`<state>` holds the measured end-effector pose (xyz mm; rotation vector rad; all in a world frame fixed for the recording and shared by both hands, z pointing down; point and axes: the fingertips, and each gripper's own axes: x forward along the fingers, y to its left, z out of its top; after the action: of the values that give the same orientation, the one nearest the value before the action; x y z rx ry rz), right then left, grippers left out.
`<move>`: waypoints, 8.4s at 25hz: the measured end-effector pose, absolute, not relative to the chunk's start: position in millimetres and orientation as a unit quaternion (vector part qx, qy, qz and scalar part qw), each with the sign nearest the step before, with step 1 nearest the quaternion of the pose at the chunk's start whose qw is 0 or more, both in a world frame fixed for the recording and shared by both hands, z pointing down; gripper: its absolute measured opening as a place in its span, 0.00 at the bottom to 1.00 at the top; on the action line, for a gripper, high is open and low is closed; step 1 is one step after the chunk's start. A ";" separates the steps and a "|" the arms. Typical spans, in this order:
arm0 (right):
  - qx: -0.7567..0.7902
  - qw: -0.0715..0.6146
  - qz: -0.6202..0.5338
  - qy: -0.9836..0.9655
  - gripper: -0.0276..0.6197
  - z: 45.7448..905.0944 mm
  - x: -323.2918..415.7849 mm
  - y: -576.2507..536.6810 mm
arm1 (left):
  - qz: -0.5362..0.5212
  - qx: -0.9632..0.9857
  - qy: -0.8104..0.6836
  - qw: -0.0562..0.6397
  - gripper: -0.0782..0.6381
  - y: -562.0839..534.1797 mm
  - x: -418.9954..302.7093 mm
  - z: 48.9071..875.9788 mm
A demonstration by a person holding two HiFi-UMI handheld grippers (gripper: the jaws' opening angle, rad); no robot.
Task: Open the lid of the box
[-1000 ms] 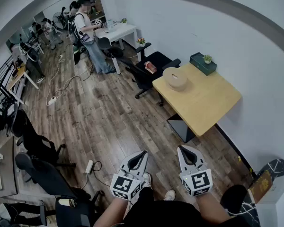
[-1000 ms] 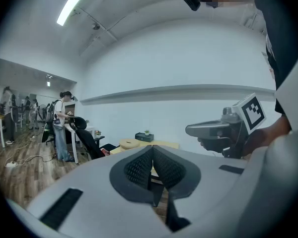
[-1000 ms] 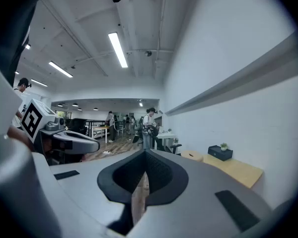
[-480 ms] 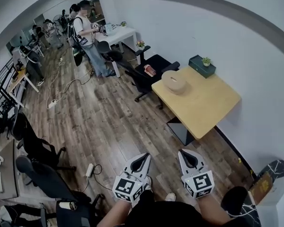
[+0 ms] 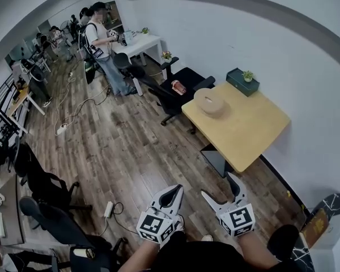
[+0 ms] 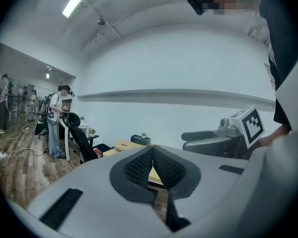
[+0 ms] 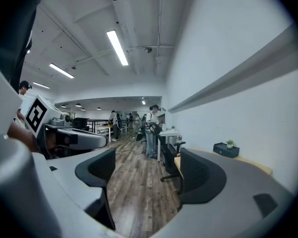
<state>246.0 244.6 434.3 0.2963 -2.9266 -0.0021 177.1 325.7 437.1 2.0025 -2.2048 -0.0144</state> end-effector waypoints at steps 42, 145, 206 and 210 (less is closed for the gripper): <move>0.188 0.115 -0.015 -0.975 0.96 464.4 43.7 143.9 | 0.030 0.706 -0.702 0.086 0.13 258.4 -52.4 463.7; 0.092 0.598 0.098 -0.790 0.61 699.5 -148.0 -209.7 | 0.054 0.824 -0.539 0.165 0.13 -172.0 -292.1 552.8; 0.249 0.584 0.149 -0.758 0.58 719.7 100.8 -257.9 | 0.123 0.897 -0.392 0.163 0.13 -238.2 -80.7 563.8; 0.230 0.582 0.153 -0.764 0.58 734.4 94.7 -265.8 | 0.125 0.892 -0.401 0.165 0.13 -242.0 -80.2 564.5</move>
<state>94.7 -265.8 734.4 0.5367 -1.7851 0.3582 -80.2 -242.0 564.5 2.5427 -1.1421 0.3571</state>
